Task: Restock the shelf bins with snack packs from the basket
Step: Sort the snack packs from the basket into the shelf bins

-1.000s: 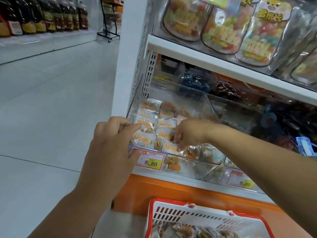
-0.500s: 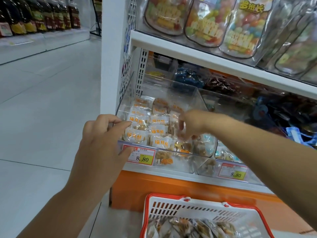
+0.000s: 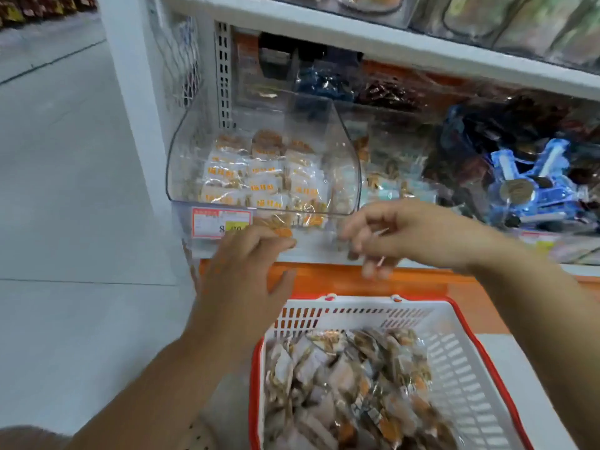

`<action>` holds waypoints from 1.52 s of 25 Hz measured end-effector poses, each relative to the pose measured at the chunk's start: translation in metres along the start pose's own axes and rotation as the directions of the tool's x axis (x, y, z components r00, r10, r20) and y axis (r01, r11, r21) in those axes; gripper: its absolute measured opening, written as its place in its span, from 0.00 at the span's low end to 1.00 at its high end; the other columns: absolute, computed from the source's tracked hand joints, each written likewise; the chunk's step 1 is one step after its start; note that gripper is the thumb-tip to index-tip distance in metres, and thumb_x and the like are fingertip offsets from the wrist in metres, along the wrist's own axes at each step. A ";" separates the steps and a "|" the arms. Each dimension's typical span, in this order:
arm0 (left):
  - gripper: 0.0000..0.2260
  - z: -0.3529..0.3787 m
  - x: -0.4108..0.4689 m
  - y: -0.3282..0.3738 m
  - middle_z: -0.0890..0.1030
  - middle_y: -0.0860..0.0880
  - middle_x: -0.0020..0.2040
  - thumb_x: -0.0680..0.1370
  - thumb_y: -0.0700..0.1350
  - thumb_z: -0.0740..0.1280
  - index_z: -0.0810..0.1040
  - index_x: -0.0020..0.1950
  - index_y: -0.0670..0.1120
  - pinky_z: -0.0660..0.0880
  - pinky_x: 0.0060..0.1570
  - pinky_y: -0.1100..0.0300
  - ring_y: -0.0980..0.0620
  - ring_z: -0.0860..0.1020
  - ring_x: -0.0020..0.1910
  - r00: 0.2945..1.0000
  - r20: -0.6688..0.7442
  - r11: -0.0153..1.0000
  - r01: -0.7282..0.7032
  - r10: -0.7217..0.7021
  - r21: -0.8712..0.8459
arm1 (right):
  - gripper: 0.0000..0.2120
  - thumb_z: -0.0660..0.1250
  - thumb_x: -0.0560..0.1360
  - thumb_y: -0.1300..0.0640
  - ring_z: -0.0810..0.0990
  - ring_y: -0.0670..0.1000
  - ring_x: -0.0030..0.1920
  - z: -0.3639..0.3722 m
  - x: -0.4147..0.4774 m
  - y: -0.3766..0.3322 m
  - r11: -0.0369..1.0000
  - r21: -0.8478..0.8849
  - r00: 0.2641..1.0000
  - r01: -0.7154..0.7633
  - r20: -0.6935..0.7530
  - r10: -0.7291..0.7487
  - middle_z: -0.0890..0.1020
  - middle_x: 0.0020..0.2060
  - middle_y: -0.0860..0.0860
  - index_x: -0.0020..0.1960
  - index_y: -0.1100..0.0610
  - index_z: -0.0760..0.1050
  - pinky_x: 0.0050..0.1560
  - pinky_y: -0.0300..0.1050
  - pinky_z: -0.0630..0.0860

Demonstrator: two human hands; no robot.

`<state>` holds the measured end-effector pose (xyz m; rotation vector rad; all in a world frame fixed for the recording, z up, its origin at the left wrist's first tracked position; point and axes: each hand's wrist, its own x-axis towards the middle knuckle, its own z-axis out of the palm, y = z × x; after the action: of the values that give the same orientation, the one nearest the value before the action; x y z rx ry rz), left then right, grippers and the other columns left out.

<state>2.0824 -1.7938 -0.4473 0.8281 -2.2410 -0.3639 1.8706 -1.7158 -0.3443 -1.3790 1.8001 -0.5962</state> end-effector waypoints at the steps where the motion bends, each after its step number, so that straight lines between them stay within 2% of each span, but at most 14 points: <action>1: 0.18 0.016 -0.014 0.011 0.75 0.54 0.58 0.75 0.49 0.70 0.77 0.65 0.52 0.68 0.53 0.61 0.56 0.69 0.59 0.987 0.162 0.999 0.012 -0.006 -0.041 | 0.08 0.66 0.78 0.63 0.85 0.52 0.40 0.013 -0.011 0.036 0.989 -0.072 0.985 -0.133 0.104 0.140 0.83 0.43 0.53 0.55 0.55 0.78 0.41 0.44 0.81; 4: 0.21 0.075 -0.059 0.028 0.68 0.56 0.68 0.79 0.49 0.65 0.68 0.73 0.55 0.67 0.63 0.62 0.58 0.66 0.66 0.808 0.583 0.988 0.144 -0.086 -0.054 | 0.12 0.63 0.79 0.57 0.81 0.50 0.54 0.062 -0.024 0.159 0.844 -0.383 0.900 -0.376 0.065 0.431 0.82 0.55 0.53 0.62 0.55 0.77 0.53 0.42 0.73; 6: 0.21 0.111 -0.083 0.029 0.65 0.53 0.73 0.80 0.46 0.63 0.68 0.73 0.53 0.67 0.66 0.60 0.55 0.67 0.68 0.673 0.727 0.978 0.207 -0.140 -0.004 | 0.10 0.60 0.80 0.59 0.78 0.53 0.59 0.098 -0.030 0.217 0.800 -0.372 0.871 -0.471 -0.051 0.489 0.79 0.56 0.54 0.60 0.54 0.75 0.53 0.41 0.72; 10: 0.19 0.157 -0.123 0.029 0.70 0.52 0.69 0.80 0.48 0.64 0.69 0.71 0.51 0.69 0.59 0.62 0.53 0.72 0.64 0.529 0.798 0.915 0.398 -0.289 0.067 | 0.23 0.61 0.80 0.52 0.78 0.52 0.46 0.158 -0.034 0.276 0.789 0.014 0.786 -0.615 -0.064 0.614 0.77 0.61 0.56 0.74 0.54 0.63 0.47 0.46 0.78; 13: 0.16 0.176 -0.145 0.026 0.75 0.55 0.60 0.80 0.53 0.63 0.73 0.65 0.50 0.73 0.56 0.61 0.56 0.75 0.56 0.453 0.840 0.891 0.447 -0.299 0.077 | 0.40 0.64 0.76 0.38 0.65 0.58 0.72 0.187 -0.026 0.293 0.770 -0.092 0.776 -0.631 -0.057 0.629 0.62 0.75 0.55 0.79 0.51 0.49 0.69 0.53 0.67; 14: 0.14 0.180 -0.148 0.026 0.77 0.54 0.58 0.80 0.53 0.63 0.74 0.64 0.50 0.74 0.56 0.59 0.54 0.77 0.55 0.452 0.841 0.896 0.437 -0.297 0.082 | 0.42 0.66 0.74 0.37 0.60 0.58 0.74 0.191 -0.025 0.294 0.763 -0.128 0.774 -0.634 -0.096 0.626 0.61 0.75 0.54 0.79 0.51 0.50 0.72 0.54 0.63; 16: 0.17 0.184 -0.146 0.026 0.76 0.52 0.63 0.80 0.52 0.63 0.71 0.68 0.52 0.73 0.59 0.59 0.52 0.76 0.60 0.449 0.831 0.866 0.494 -0.327 0.074 | 0.39 0.73 0.69 0.41 0.66 0.54 0.70 0.189 -0.024 0.286 0.765 -0.088 0.767 -0.638 -0.157 0.622 0.70 0.68 0.52 0.73 0.52 0.61 0.68 0.48 0.69; 20: 0.31 0.182 -0.122 0.028 0.67 0.54 0.74 0.78 0.60 0.65 0.58 0.78 0.55 0.68 0.66 0.53 0.50 0.68 0.71 0.330 0.800 0.607 0.793 -0.501 0.053 | 0.08 0.76 0.69 0.56 0.80 0.45 0.40 0.175 -0.021 0.264 0.793 0.334 0.817 -0.509 -0.102 0.567 0.81 0.38 0.46 0.44 0.51 0.77 0.34 0.31 0.73; 24: 0.22 0.172 -0.098 0.032 0.77 0.52 0.66 0.77 0.55 0.69 0.71 0.70 0.55 0.75 0.56 0.55 0.52 0.77 0.58 0.253 0.816 0.243 0.959 -0.519 -0.142 | 0.16 0.78 0.66 0.60 0.84 0.57 0.47 0.169 -0.027 0.261 0.548 0.790 0.865 -0.276 -0.045 0.500 0.85 0.47 0.57 0.52 0.60 0.81 0.50 0.49 0.81; 27: 0.13 0.166 -0.095 0.038 0.85 0.46 0.53 0.76 0.43 0.71 0.79 0.60 0.48 0.79 0.54 0.51 0.48 0.83 0.52 0.257 0.864 -0.062 0.948 -0.434 -0.313 | 0.26 0.79 0.64 0.60 0.82 0.62 0.55 0.166 -0.036 0.256 0.459 0.869 0.916 -0.184 -0.018 0.401 0.83 0.54 0.60 0.59 0.64 0.77 0.60 0.58 0.77; 31: 0.10 0.161 -0.097 0.045 0.86 0.48 0.51 0.76 0.43 0.71 0.81 0.56 0.49 0.77 0.59 0.47 0.49 0.84 0.52 0.326 0.853 0.002 0.934 -0.408 -0.357 | 0.17 0.71 0.74 0.50 0.81 0.51 0.58 0.157 -0.049 0.244 0.505 0.848 0.925 -0.164 -0.045 0.377 0.84 0.55 0.51 0.59 0.57 0.79 0.60 0.51 0.74; 34: 0.15 0.155 -0.099 0.049 0.85 0.49 0.53 0.75 0.41 0.73 0.78 0.61 0.49 0.80 0.53 0.52 0.50 0.84 0.52 0.378 0.863 0.073 0.924 -0.336 -0.376 | 0.16 0.72 0.73 0.52 0.81 0.62 0.54 0.155 -0.054 0.237 0.511 0.856 0.895 -0.079 -0.165 0.414 0.83 0.50 0.64 0.53 0.63 0.81 0.60 0.56 0.76; 36: 0.16 0.152 -0.100 0.052 0.85 0.50 0.52 0.74 0.39 0.73 0.78 0.60 0.49 0.81 0.48 0.56 0.51 0.84 0.51 0.411 0.858 0.136 0.912 -0.308 -0.388 | 0.17 0.75 0.69 0.51 0.80 0.63 0.41 0.156 -0.057 0.232 0.481 0.876 0.881 -0.050 -0.187 0.434 0.78 0.44 0.68 0.48 0.63 0.80 0.44 0.49 0.80; 38: 0.14 0.148 -0.100 0.054 0.86 0.51 0.50 0.74 0.37 0.73 0.79 0.58 0.48 0.80 0.45 0.60 0.52 0.84 0.50 0.437 0.842 0.178 0.899 -0.317 -0.400 | 0.14 0.75 0.69 0.52 0.76 0.52 0.34 0.156 -0.059 0.227 0.466 0.884 0.882 -0.047 -0.183 0.435 0.74 0.42 0.62 0.46 0.62 0.79 0.31 0.37 0.72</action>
<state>2.0077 -1.6854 -0.5792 1.1676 -1.5415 -2.2856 1.8695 -1.5771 -0.5890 -0.2698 1.5262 -1.4504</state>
